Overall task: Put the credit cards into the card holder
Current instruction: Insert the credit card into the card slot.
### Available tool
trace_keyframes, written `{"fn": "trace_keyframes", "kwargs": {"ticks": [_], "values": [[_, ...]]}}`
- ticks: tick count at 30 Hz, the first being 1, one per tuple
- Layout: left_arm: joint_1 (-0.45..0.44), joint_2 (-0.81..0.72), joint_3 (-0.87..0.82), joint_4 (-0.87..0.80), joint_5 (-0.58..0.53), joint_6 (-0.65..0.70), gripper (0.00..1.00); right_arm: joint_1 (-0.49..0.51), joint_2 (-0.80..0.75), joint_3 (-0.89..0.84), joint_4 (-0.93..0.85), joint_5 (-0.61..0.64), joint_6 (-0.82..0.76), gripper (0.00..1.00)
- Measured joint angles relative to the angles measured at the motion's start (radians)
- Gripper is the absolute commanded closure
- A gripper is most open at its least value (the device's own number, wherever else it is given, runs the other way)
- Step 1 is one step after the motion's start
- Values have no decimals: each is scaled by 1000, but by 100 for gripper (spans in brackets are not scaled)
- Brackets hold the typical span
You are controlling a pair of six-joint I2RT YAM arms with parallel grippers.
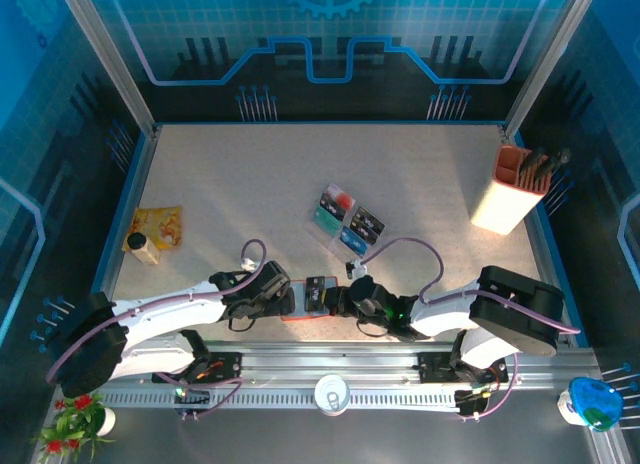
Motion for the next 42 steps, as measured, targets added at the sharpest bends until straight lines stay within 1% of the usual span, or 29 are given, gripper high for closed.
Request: {"fn": "trace_keyframes", "kwargs": {"ticks": [14,25,34,42], "values": [[0,0,-2,3,0,0,1,1,66,21,14,-24,0,100],[0,0,-3,3,-1,0,1,1,68,21,21,-34,14,100],[0,0,-6,8,-4,0,1,1,37,25,-48,-35,18,100],[0,0,-6,8,-4,0,1,1,37,72,-137,-53,22,100]]}}
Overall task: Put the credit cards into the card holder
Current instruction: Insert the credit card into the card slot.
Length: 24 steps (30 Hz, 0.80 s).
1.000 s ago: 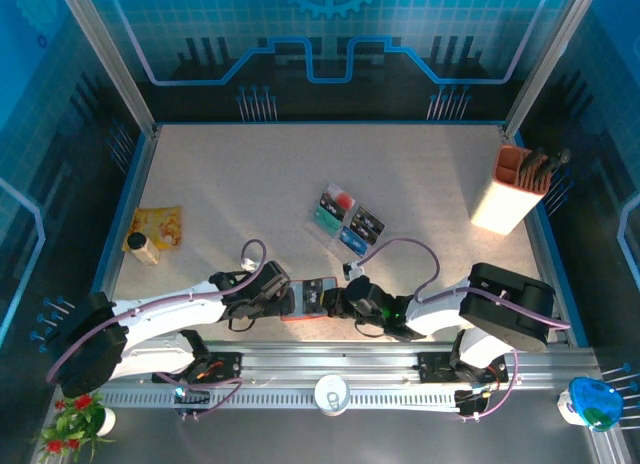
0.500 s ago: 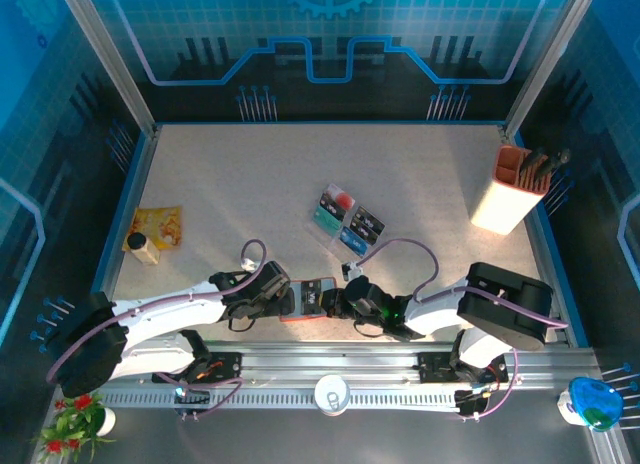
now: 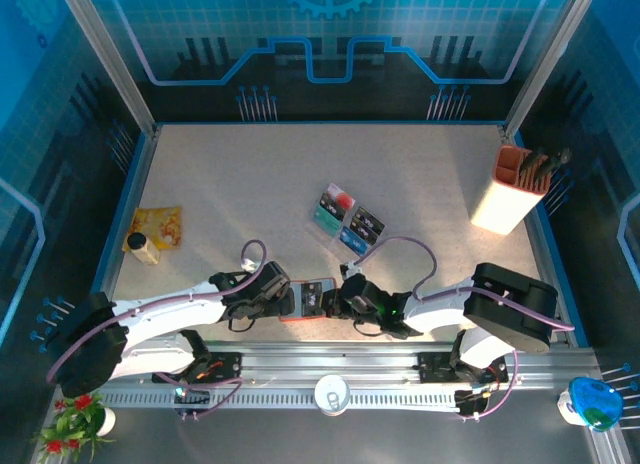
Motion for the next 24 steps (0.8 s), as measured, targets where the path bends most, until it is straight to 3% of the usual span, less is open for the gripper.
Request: {"fn": "trace_keyframes", "kwargs": {"ticks": [13,24], "values": [[0,2,0,2,0,0,1,-5,2,84,-137,-45,-6,100],[0,3,0,2,-1,0,1,-5,70,107,-124,-82,0,100]]}}
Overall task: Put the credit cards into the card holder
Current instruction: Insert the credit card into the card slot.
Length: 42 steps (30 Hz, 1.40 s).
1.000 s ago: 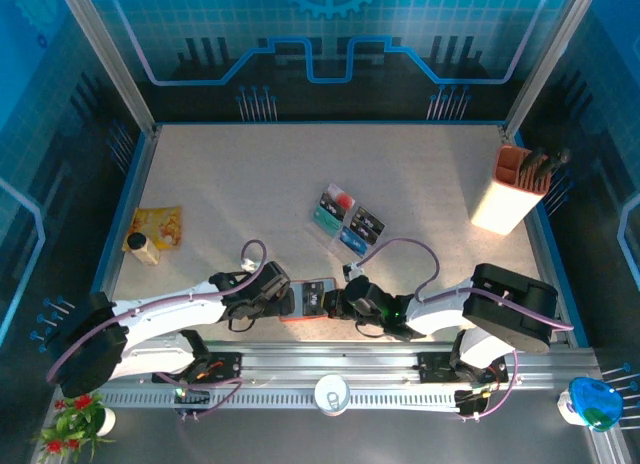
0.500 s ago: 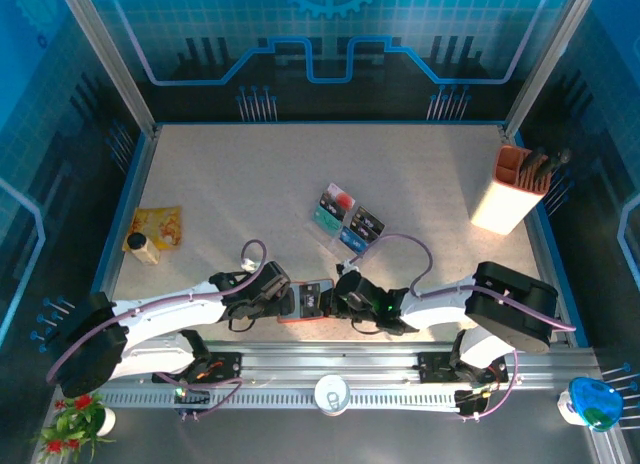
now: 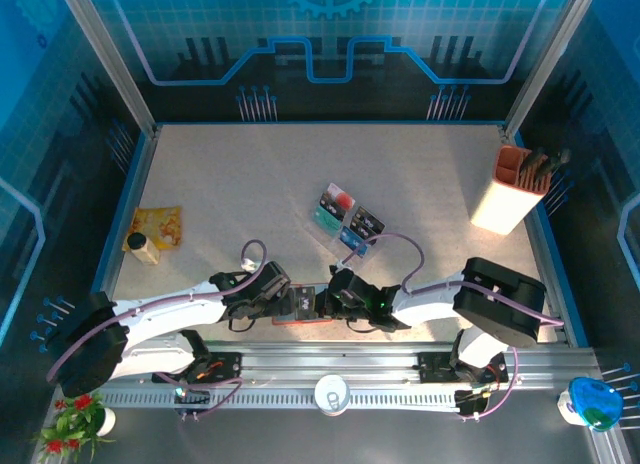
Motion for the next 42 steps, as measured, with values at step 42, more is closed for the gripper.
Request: {"fn": "trace_keyframes", "kwargs": {"ticks": [42], "values": [[19,-73,-66,-108,-85,-156,1,16,84,94,1,-13,11,100]]}}
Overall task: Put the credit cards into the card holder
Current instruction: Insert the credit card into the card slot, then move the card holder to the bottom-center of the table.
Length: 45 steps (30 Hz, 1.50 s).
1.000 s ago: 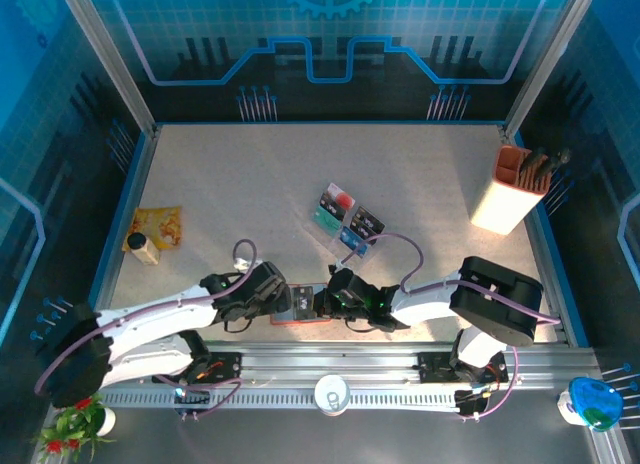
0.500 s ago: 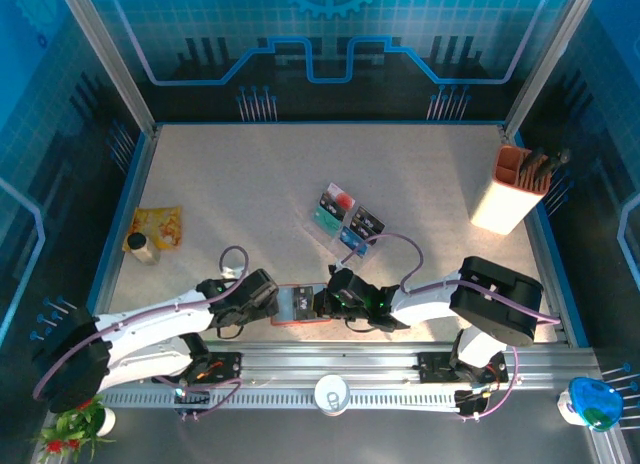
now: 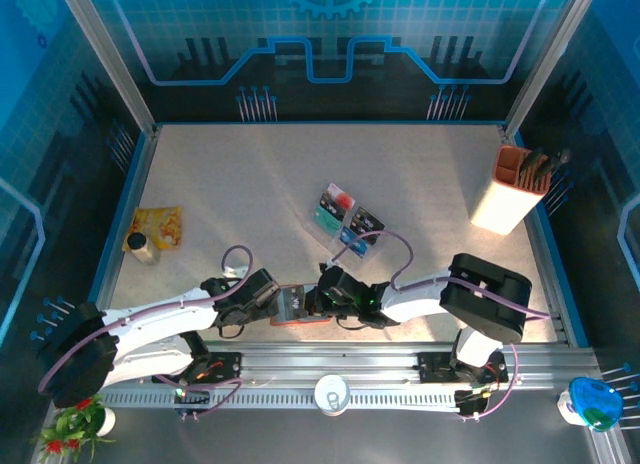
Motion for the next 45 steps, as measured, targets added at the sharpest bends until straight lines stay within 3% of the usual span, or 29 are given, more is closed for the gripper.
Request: {"fn": "trace_keyframes", "kwargs": {"ticks": [4,8,18,22,30,38,45], "values": [[0,0,-1,0,0,1,1,12,23,26,6,-16,0,98],[0,-4,-1,1,0,3,1,12,11,24,1,-42,-30,74],[5,-85,-7,-8,15,7,1,-46,-368,-11,-285,11,-216,50],[11,-128,-5,-2,27,28,1,-72,-419,-11,-408,61,-274,39],[12,-98,130,-24,29,113,1,-79,-311,2,-513,77,-350,37],[6,72,231,1,51,187,1,-80,-232,21,-504,79,-366,52],[-32,170,255,32,66,209,1,-98,-217,21,-502,89,-366,100]]}}
